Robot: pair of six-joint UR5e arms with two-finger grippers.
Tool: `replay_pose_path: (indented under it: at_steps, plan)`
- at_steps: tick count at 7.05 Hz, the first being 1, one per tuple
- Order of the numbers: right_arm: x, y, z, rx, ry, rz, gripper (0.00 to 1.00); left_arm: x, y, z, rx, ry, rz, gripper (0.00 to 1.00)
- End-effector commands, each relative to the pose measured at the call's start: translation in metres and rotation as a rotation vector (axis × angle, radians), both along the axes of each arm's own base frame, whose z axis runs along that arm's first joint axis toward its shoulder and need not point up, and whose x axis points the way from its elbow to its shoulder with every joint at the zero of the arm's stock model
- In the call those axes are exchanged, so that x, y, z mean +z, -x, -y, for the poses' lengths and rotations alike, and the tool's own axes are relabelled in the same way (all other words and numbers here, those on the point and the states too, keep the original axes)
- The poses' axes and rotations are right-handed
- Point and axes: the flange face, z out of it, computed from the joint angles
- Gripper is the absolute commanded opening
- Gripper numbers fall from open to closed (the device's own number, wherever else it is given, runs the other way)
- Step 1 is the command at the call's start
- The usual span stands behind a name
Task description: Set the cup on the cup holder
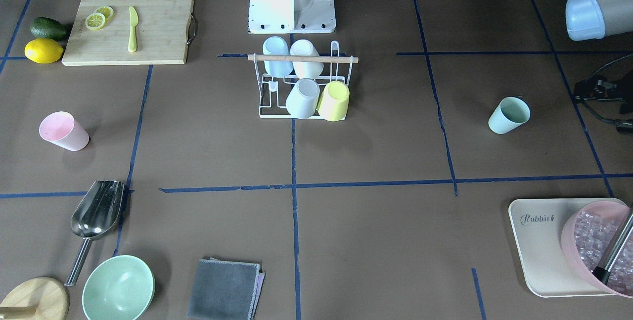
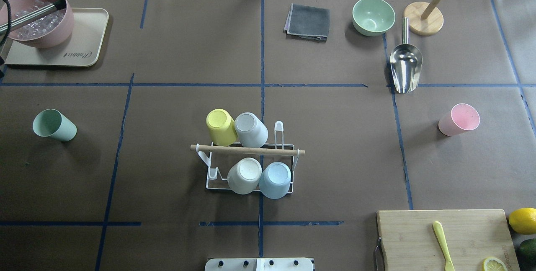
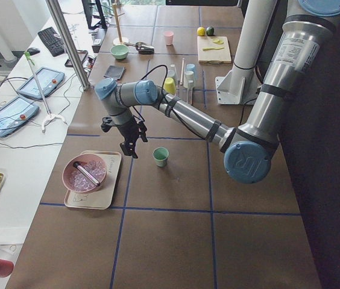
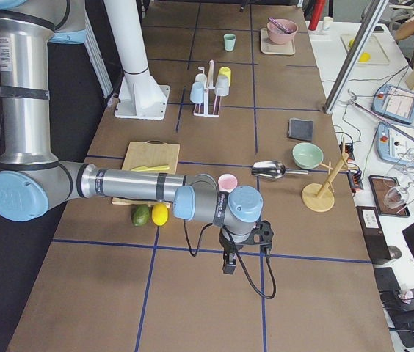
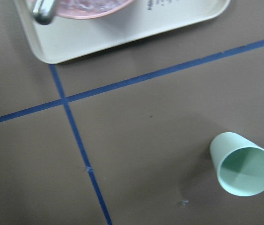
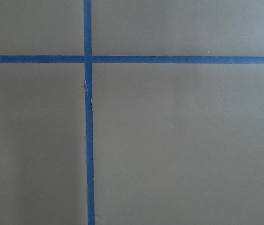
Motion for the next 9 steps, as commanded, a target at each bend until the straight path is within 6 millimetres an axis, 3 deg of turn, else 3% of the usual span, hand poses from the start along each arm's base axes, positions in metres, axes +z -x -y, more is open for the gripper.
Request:
replay_pose_path:
  at_steps: [1,2,3,5,6,8,9]
  plan:
    - [-0.024,0.018,0.026,0.008,0.040,0.024,1.00,0.008,-0.046,0.020,0.018,0.086,0.029,1.00]
    - [-0.049,0.030,0.053,-0.012,0.069,0.025,1.00,0.020,-0.081,0.023,0.058,0.138,0.019,1.00]
    - [-0.078,0.066,0.082,-0.074,0.108,0.017,1.00,0.031,-0.098,0.043,0.063,0.189,0.024,1.00]
    - [-0.117,0.098,0.144,-0.111,0.190,0.013,1.00,0.051,-0.126,0.047,0.098,0.240,0.049,1.00]
    - [-0.127,0.124,0.162,-0.138,0.230,0.037,1.00,0.059,-0.129,0.054,0.098,0.264,0.058,1.00]
    - [-0.128,0.161,0.164,-0.156,0.284,0.136,1.00,0.072,-0.140,0.054,0.112,0.292,0.070,1.00]
    - [-0.132,0.190,0.166,-0.192,0.317,0.138,1.00,0.076,-0.143,0.052,0.118,0.303,0.074,1.00]
